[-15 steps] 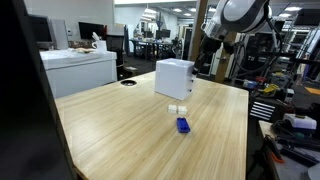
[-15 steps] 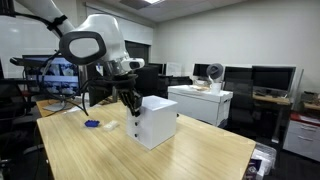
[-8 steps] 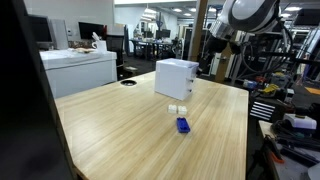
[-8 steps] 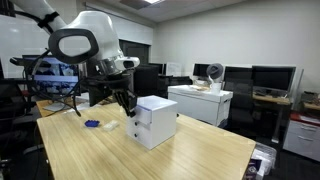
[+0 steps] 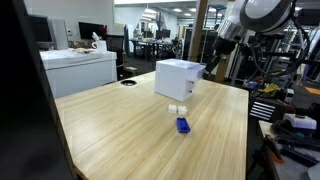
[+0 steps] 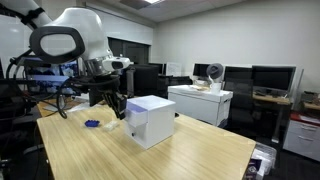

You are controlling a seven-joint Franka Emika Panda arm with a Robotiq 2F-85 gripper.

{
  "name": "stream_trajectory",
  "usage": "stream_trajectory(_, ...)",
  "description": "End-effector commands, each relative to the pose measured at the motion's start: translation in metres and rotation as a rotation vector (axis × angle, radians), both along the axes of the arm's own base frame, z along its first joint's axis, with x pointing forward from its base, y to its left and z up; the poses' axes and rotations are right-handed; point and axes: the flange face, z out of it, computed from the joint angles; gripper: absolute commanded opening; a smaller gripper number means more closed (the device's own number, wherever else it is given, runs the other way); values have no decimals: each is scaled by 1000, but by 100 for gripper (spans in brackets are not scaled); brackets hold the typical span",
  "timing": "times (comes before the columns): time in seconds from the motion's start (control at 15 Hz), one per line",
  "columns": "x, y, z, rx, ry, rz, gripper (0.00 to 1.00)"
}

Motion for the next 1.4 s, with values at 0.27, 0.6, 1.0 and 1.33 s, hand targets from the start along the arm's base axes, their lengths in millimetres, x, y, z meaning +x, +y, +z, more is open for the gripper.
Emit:
stream_trajectory(0.27, -31, 7, 0, 2, 80, 44, 8)
stream_trajectory(0.6, -37, 7, 5, -21, 123, 52, 8)
stream_trajectory(1.0, -43, 9, 8, -27, 153, 54, 8)
stream_trajectory(1.33, -47, 10, 14, -16, 150, 34, 8)
